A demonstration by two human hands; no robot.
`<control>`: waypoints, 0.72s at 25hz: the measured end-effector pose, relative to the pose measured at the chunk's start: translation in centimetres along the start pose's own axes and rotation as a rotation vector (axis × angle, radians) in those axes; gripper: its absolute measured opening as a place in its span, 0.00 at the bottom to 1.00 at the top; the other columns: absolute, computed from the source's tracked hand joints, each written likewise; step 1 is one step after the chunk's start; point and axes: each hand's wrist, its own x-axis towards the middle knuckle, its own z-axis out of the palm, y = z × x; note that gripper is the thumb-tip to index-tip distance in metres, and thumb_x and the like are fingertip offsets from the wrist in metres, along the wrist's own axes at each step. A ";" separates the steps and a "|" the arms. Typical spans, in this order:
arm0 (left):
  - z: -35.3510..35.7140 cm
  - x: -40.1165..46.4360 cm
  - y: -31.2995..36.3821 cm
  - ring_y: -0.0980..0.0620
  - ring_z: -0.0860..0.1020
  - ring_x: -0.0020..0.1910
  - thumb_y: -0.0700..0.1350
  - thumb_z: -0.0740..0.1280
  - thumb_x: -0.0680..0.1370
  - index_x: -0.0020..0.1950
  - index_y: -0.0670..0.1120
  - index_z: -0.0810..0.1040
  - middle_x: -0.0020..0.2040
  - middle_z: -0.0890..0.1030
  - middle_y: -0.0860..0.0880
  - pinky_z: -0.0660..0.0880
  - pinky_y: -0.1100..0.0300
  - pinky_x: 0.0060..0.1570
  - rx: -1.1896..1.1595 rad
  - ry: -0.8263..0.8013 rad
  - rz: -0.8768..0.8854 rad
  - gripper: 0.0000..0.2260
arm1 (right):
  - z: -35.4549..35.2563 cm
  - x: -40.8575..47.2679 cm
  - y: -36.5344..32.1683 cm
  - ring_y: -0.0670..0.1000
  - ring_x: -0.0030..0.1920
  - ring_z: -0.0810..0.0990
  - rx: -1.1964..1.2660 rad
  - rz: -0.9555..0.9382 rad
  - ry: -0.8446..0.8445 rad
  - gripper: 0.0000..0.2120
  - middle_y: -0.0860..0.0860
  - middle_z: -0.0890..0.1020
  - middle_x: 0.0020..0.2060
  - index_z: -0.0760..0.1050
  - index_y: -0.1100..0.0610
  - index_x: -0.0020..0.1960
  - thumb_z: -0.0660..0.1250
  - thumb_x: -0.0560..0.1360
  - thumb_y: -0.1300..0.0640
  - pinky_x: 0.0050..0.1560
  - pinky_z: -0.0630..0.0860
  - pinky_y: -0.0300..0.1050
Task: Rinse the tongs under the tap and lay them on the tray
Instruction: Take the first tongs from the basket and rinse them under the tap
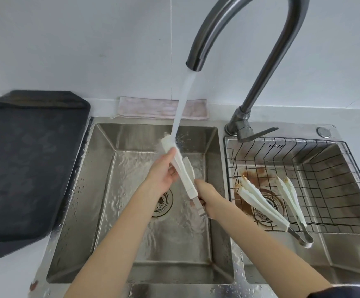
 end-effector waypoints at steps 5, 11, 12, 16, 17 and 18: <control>0.2 1.2 2.4 0.50 0.73 0.38 0.50 0.60 0.78 0.49 0.43 0.73 0.39 0.72 0.46 0.77 0.55 0.40 0.041 -0.017 0.099 0.10 | -0.2 -0.4 0.4 0.46 0.20 0.60 0.025 -0.012 -0.019 0.16 0.51 0.65 0.26 0.68 0.57 0.37 0.48 0.80 0.55 0.21 0.57 0.37; 0.5 -0.6 1.4 0.52 0.75 0.40 0.40 0.59 0.79 0.48 0.43 0.75 0.39 0.75 0.48 0.77 0.60 0.42 -0.147 -0.171 0.081 0.05 | 0.2 -0.9 -0.7 0.48 0.26 0.66 0.060 -0.114 0.064 0.14 0.52 0.70 0.30 0.69 0.57 0.49 0.47 0.81 0.54 0.21 0.63 0.35; 0.3 -0.7 1.1 0.53 0.75 0.39 0.41 0.59 0.79 0.49 0.43 0.75 0.38 0.76 0.48 0.78 0.61 0.39 -0.158 -0.163 0.074 0.06 | 0.2 -1.0 -0.8 0.48 0.27 0.66 0.037 -0.168 0.114 0.13 0.51 0.71 0.31 0.69 0.56 0.49 0.47 0.80 0.55 0.23 0.64 0.37; -1.0 -0.2 0.4 0.54 0.77 0.42 0.44 0.59 0.79 0.51 0.41 0.76 0.43 0.78 0.48 0.80 0.60 0.36 -0.185 -0.086 -0.006 0.09 | -0.1 -1.1 -1.1 0.45 0.28 0.66 -0.037 -0.513 0.301 0.14 0.48 0.70 0.32 0.71 0.57 0.54 0.49 0.81 0.55 0.29 0.64 0.38; -1.2 -0.2 0.2 0.53 0.77 0.44 0.44 0.59 0.79 0.48 0.41 0.76 0.44 0.78 0.48 0.80 0.58 0.39 -0.182 -0.075 -0.028 0.09 | -0.1 -1.4 -1.3 0.45 0.29 0.67 -0.055 -0.591 0.320 0.14 0.47 0.71 0.32 0.70 0.58 0.60 0.50 0.81 0.55 0.30 0.65 0.37; -1.2 -0.3 0.0 0.53 0.78 0.46 0.44 0.59 0.79 0.46 0.41 0.76 0.46 0.78 0.48 0.79 0.56 0.43 -0.170 -0.079 -0.045 0.09 | -0.1 -1.7 -1.4 0.44 0.29 0.68 -0.069 -0.657 0.325 0.15 0.46 0.71 0.32 0.69 0.58 0.64 0.52 0.81 0.55 0.30 0.65 0.37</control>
